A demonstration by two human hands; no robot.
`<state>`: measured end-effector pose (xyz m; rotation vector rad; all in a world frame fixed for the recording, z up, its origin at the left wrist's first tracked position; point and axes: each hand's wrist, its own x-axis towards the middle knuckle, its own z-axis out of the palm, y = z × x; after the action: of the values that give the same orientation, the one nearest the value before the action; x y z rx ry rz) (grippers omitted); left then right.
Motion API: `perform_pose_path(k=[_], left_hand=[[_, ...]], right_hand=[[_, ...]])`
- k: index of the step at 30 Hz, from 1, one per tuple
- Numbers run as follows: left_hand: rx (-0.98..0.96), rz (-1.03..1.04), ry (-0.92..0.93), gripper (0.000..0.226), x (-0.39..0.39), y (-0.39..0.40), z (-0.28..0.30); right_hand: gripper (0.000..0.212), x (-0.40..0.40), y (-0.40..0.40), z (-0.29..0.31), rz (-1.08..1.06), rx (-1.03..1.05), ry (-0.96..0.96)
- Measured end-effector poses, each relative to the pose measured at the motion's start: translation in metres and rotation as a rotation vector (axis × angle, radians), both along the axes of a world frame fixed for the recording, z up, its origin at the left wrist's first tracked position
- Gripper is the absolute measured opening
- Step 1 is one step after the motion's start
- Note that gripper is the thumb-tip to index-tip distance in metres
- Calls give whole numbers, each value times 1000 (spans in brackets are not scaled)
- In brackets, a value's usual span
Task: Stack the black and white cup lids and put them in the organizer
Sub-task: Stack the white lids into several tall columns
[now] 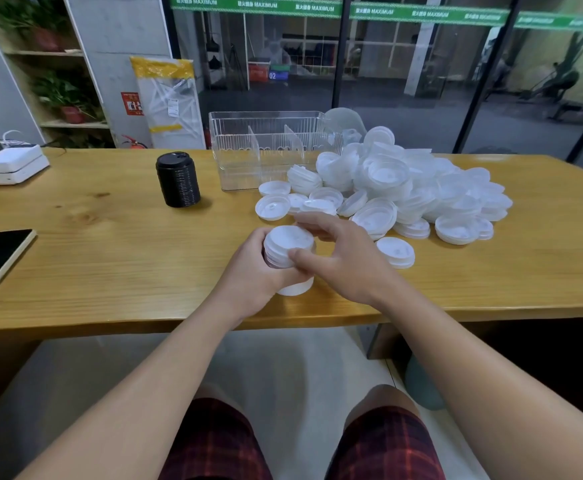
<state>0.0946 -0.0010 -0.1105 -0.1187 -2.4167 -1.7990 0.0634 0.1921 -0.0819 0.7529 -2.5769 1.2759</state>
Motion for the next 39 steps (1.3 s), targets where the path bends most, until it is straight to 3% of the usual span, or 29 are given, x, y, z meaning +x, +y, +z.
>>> perform_pose_path(k=[7, 12, 17, 23, 29, 39], left_hand=[[10, 5, 6, 72, -1, -1, -2], [24, 11, 18, 101, -2, -2, -6], [-8, 11, 60, 72, 0, 1, -4], [-9, 27, 54, 70, 0, 4, -3], [-25, 39, 54, 73, 0, 5, -4], [-48, 54, 61, 71, -1, 6, -5]], right_hand=[[66, 0, 0, 7, 34, 158, 32], [68, 1, 6, 4, 58, 182, 1], [61, -5, 38, -19, -91, 105, 33], [42, -17, 95, -36, -414, 148, 76], [79, -30, 109, -45, -697, 281, 40], [77, -18, 112, -40, -598, 211, -19]])
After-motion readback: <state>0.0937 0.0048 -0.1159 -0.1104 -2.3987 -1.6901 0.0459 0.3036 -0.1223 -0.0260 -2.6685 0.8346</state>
